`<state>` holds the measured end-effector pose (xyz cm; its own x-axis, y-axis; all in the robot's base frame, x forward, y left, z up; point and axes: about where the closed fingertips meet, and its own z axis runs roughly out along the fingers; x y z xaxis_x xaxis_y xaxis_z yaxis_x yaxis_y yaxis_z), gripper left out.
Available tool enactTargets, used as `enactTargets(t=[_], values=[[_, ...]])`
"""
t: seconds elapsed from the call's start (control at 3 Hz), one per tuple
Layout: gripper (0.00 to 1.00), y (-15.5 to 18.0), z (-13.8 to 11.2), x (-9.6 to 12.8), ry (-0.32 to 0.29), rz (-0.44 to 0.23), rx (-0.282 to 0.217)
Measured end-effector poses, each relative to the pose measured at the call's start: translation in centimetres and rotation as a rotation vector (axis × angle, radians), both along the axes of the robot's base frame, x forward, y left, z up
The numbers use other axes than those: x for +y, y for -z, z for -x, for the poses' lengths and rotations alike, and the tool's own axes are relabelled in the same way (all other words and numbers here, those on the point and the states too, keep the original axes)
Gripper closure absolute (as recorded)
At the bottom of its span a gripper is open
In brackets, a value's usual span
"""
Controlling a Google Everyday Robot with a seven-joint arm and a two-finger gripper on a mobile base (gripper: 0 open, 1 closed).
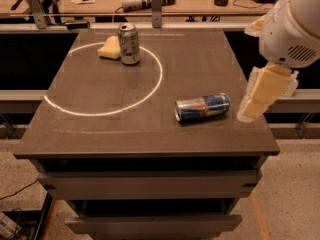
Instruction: Place redbull can upright
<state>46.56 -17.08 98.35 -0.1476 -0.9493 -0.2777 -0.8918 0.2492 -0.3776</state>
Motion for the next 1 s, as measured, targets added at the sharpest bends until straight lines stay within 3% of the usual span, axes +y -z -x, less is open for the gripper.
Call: enactTargets(t=[0.33, 1.0], values=[[0.00, 2.0, -2.5, 2.0, -0.052, 0.002, 0.027], [0.00, 7.7, -4.2, 4.8, -0.164, 0.031, 0.204]])
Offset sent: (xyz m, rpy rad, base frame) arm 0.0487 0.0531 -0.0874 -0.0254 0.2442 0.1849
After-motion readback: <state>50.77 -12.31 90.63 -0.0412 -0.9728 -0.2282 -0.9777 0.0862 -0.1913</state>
